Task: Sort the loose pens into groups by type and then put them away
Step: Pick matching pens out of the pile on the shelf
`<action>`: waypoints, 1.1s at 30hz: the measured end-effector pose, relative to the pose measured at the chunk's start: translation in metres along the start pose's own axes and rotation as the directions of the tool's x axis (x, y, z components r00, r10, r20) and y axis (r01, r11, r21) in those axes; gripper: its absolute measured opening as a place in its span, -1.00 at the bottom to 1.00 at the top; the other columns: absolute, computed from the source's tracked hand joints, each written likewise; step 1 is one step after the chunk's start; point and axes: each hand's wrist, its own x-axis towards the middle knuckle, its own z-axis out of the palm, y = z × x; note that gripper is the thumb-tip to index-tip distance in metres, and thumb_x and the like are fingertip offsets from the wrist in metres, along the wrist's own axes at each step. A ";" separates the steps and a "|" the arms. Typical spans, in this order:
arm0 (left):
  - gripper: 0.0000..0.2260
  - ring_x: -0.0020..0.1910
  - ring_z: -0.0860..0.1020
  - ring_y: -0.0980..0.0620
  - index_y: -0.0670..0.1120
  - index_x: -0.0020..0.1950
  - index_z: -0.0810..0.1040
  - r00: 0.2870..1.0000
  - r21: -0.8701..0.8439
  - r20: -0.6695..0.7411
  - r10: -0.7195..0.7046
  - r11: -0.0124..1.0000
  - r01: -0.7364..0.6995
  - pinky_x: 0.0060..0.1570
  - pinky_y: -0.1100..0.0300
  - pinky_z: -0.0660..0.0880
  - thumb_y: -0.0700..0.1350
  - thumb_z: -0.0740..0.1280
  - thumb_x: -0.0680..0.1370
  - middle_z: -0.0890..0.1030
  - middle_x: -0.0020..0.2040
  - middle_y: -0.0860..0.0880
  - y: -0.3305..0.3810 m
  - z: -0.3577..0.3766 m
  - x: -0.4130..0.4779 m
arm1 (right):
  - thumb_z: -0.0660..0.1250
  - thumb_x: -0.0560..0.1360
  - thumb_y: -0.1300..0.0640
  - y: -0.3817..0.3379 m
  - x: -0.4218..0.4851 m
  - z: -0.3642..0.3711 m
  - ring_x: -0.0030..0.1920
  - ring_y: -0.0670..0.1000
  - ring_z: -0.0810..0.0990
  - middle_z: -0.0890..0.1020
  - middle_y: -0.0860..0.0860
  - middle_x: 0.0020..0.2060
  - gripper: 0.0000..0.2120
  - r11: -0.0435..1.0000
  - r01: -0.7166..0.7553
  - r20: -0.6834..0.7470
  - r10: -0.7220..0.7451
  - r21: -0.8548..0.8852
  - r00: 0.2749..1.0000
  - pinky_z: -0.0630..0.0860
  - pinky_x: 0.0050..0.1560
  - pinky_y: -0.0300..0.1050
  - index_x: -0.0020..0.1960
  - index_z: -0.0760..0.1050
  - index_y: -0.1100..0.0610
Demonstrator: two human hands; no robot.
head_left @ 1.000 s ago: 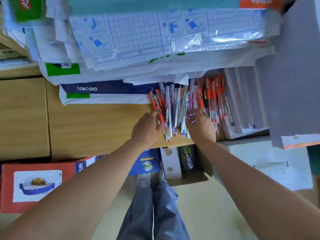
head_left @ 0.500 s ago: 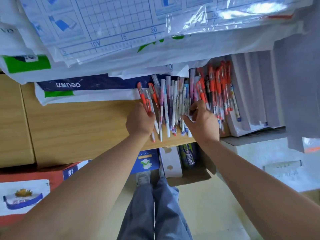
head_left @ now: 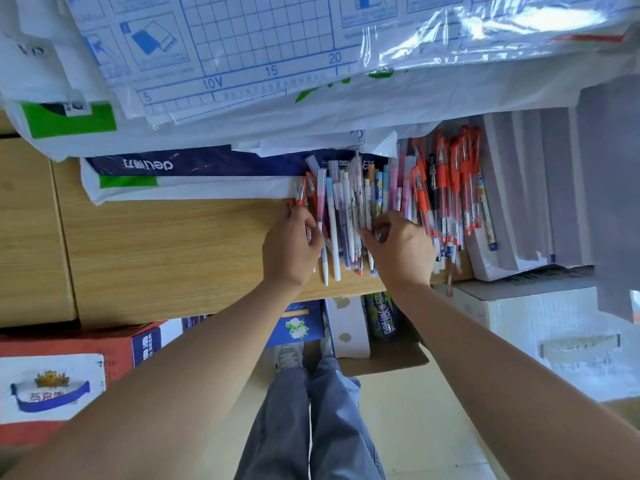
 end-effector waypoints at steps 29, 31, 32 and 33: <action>-0.79 -0.37 0.45 -0.03 -0.07 -0.01 0.37 1.000 0.049 -0.013 0.000 0.999 0.001 -0.41 0.18 0.26 -0.14 0.39 0.49 0.41 -0.35 0.07 0.008 -0.006 0.010 | 0.38 0.48 0.18 -0.006 -0.004 0.015 -0.37 -0.04 0.51 0.57 -0.02 -0.32 -0.87 0.922 0.107 -0.005 -0.113 0.372 0.994 0.47 -0.32 -0.17 -0.01 0.52 0.20; -0.81 -0.36 0.45 0.02 -0.07 -0.02 0.41 0.999 0.019 0.012 0.031 0.999 -0.031 -0.37 0.20 0.28 -0.18 0.40 0.47 0.44 -0.33 0.08 0.003 -0.005 0.011 | 0.40 0.47 0.17 -0.011 -0.002 0.020 -0.41 -0.06 0.48 0.56 -0.03 -0.36 -0.87 0.933 0.158 -0.031 -0.156 0.324 0.987 0.47 -0.36 -0.19 -0.03 0.55 0.21; -0.82 -0.36 0.44 0.05 -0.07 -0.03 0.43 0.999 0.005 0.019 0.043 0.999 -0.044 -0.36 0.22 0.28 -0.19 0.41 0.47 0.44 -0.32 0.10 0.001 -0.005 0.011 | 0.41 0.46 0.16 -0.013 0.000 0.023 -0.42 -0.05 0.48 0.56 -0.02 -0.38 -0.87 0.940 0.169 -0.044 -0.163 0.296 0.986 0.47 -0.38 -0.18 -0.04 0.56 0.20; -0.84 -0.35 0.43 0.07 -0.07 -0.04 0.45 0.998 -0.009 0.023 0.050 0.999 -0.050 -0.35 0.23 0.27 -0.20 0.41 0.47 0.45 -0.31 0.11 -0.001 -0.004 0.011 | 0.43 0.45 0.15 -0.014 0.002 0.025 -0.42 -0.02 0.48 0.55 0.00 -0.39 -0.86 0.947 0.178 -0.050 -0.171 0.267 0.984 0.45 -0.40 -0.16 -0.07 0.56 0.20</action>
